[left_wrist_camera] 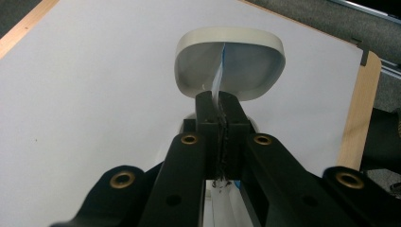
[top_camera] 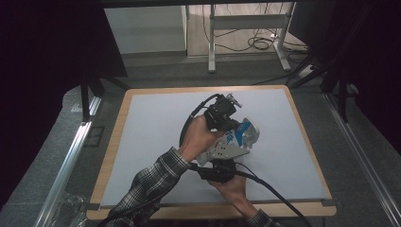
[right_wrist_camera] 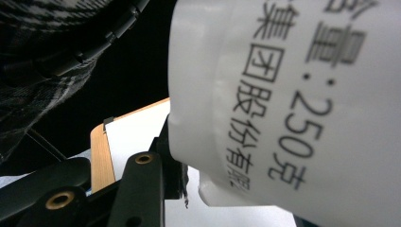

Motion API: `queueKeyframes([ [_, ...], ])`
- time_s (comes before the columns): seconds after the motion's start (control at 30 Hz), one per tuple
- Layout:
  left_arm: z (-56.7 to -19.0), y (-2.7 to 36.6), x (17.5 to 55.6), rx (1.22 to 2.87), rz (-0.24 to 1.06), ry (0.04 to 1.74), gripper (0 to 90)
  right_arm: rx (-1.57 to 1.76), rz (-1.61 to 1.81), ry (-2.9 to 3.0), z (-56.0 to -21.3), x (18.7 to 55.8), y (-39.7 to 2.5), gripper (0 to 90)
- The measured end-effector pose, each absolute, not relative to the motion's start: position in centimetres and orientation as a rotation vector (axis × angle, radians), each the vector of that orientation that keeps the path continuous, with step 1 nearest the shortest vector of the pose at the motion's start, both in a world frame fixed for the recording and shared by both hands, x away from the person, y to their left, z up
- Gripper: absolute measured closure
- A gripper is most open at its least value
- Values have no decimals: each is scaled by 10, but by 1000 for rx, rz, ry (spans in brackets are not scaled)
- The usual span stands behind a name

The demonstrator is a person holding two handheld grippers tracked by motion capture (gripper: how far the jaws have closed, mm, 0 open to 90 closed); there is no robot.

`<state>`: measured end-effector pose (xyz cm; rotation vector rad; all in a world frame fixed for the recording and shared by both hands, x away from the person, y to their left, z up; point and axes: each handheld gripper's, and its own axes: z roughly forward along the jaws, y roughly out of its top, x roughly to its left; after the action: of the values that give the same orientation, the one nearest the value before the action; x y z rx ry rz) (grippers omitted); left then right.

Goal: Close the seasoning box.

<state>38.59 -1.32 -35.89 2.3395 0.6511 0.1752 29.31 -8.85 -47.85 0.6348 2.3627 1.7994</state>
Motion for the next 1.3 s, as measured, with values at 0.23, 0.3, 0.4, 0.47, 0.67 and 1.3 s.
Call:
queueKeyframes([
  [0.23, -359, -14, 385, 2344, 181, 651, 887, 636, 1803, 2361, -478, 293, -89, 594],
  [0.3, -358, -14, 385, 2344, 182, 651, 887, 635, 1805, 2361, -478, 293, -89, 595],
  [0.4, -359, -14, 385, 2344, 184, 649, 887, 635, 1804, 2361, -478, 293, -89, 595],
  [0.47, -359, -14, 385, 2344, 185, 649, 887, 635, 1804, 2361, -478, 293, -89, 594],
  [0.67, -359, -14, 385, 2343, 184, 651, 888, 635, 1802, 2362, -478, 293, -89, 595],
  [1.3, -365, -6, 385, 2296, 173, 655, 884, 628, 1771, 2387, -483, 294, -87, 580],
])
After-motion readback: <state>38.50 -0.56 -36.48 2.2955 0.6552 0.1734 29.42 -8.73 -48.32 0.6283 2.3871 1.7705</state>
